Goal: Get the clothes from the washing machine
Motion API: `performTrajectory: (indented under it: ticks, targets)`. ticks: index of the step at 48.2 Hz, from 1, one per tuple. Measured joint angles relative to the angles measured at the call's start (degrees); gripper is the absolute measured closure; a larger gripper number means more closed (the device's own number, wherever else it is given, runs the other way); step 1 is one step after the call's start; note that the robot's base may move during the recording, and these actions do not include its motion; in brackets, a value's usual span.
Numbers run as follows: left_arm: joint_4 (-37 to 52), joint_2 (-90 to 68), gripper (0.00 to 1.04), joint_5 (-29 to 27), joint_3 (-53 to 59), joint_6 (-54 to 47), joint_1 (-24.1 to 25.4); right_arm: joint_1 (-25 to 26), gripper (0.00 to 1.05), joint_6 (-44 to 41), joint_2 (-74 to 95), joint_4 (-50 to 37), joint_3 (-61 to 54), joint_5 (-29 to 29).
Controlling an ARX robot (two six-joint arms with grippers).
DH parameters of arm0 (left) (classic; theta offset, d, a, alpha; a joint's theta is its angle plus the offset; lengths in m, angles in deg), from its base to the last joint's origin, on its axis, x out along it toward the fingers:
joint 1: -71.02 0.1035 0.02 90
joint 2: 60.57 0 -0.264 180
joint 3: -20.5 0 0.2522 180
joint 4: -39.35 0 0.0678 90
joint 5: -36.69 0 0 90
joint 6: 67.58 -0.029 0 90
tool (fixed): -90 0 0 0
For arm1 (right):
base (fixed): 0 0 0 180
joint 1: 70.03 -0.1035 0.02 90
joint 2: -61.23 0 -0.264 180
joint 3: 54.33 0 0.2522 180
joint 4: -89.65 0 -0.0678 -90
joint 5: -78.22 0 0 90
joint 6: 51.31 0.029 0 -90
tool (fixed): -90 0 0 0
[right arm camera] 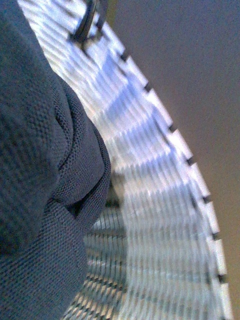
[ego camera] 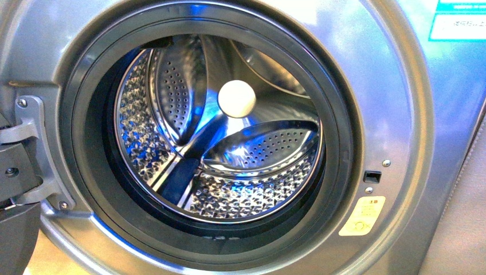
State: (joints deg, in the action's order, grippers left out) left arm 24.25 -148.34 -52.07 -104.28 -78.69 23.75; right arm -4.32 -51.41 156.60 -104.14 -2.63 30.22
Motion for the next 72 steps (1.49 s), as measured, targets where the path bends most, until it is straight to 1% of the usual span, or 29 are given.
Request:
performTrajectory:
  ticks: [7, 10, 17, 21, 22, 27, 34, 35, 37, 52, 56, 61, 64, 68, 72]
  targets:
    - [0.0, 0.0, 0.07, 0.0, 0.0, 0.0, 0.0, -0.1, 0.99, -3.5, 11.1, -0.7, 1.6, -4.4]
    - [0.0, 0.0, 0.07, 0.0, 0.0, 0.0, 0.0, -0.4, 0.98, -6.3, 17.1, 1.0, 2.8, -5.4]
    - [0.0, 0.0, 0.07, 0.0, 0.0, 0.0, 0.0, -1.4, 0.75, -8.2, 24.4, 2.6, 3.3, -7.3]
    - [0.0, 0.0, 0.07, 0.0, 0.0, 0.0, 0.0, -2.4, 0.54, -8.5, 28.2, 3.1, 3.8, -9.0]
    - [0.0, 0.0, 0.07, 0.0, 0.0, 0.0, 0.0, -2.6, 0.5, -8.4, 28.6, 3.0, 3.9, -9.3]
    - [0.0, 0.0, 0.07, 0.0, 0.0, 0.0, 0.0, -3.3, 0.29, -6.7, 28.3, 2.8, 3.9, -9.7]
    - [0.0, 0.0, 0.07, 0.0, 0.0, 0.0, 0.0, -4.4, 0.06, -4.3, 23.4, 2.5, 2.8, -9.1]
    - [0.0, 0.0, 0.07, 0.0, 0.0, 0.0, 0.0, -4.6, 0.06, -3.9, 22.3, 2.5, 2.5, -8.7]
    - [0.0, 0.0, 0.07, 0.0, 0.0, 0.0, 0.0, -5.0, 0.08, -2.8, 18.5, 2.7, 1.6, -7.3]
    - [0.0, 0.0, 0.07, 0.0, 0.0, 0.0, 0.0, -5.8, 0.07, 5.8, -13.7, 2.9, -5.4, 3.3]
    - [0.0, 0.0, 0.07, 0.0, 0.0, 0.0, 0.0, -5.8, 0.07, 8.3, -20.5, 2.2, -5.6, 4.9]
    - [0.0, 0.0, 0.07, 0.0, 0.0, 0.0, 0.0, -5.8, 0.07, 13.4, -29.6, -0.8, -5.6, 7.0]
    - [0.0, 0.0, 0.07, 0.0, 0.0, 0.0, 0.0, -5.9, 0.07, 18.4, -35.3, -4.3, -5.6, 8.4]
    - [0.0, 0.0, 0.07, 0.0, 0.0, 0.0, 0.0, -7.0, 0.07, 23.3, -40.2, -8.5, -5.7, 8.5]
    - [0.0, 0.0, 0.07, 0.0, 0.0, 0.0, 0.0, -9.2, 0.07, 27.5, -45.4, -12.0, -6.7, 7.8]
